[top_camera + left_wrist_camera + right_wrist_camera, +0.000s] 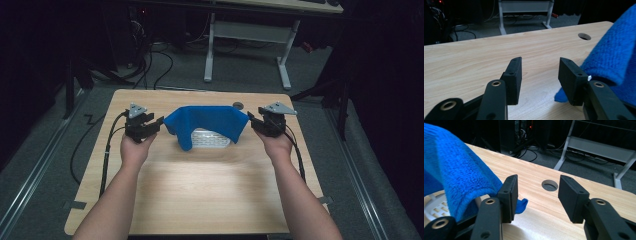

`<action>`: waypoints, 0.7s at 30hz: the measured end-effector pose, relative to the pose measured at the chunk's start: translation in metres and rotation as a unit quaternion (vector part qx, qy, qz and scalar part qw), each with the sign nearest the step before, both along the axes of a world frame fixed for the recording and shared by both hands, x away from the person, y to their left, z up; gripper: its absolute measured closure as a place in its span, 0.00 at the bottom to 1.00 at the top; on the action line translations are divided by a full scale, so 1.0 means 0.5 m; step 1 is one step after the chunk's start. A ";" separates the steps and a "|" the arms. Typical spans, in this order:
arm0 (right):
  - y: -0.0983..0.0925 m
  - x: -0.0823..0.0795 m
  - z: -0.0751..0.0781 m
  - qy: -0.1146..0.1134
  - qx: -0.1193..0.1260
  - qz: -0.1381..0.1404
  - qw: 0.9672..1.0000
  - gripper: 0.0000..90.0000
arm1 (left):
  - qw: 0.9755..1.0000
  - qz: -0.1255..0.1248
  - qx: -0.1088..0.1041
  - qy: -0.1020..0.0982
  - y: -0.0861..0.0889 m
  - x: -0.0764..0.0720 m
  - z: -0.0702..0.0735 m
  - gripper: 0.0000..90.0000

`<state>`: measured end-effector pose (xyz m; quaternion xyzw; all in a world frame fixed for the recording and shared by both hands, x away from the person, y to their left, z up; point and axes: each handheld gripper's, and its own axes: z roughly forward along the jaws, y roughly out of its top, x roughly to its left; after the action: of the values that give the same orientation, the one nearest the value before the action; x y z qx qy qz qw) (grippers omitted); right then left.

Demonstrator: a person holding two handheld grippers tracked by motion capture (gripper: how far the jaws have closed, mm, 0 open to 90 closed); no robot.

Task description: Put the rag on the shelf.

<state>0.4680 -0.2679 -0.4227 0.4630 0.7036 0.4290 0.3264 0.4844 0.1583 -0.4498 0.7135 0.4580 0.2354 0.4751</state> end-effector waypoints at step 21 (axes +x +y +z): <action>-0.021 -0.076 -0.010 -0.005 -0.018 0.014 1.000 0.42 | 1.000 -0.004 0.003 -0.004 0.031 -0.068 -0.014 0.51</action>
<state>0.4301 -0.2782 -0.4275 0.4451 0.7160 0.4233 0.3317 0.4504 0.1735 -0.4569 0.7157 0.4529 0.2375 0.4756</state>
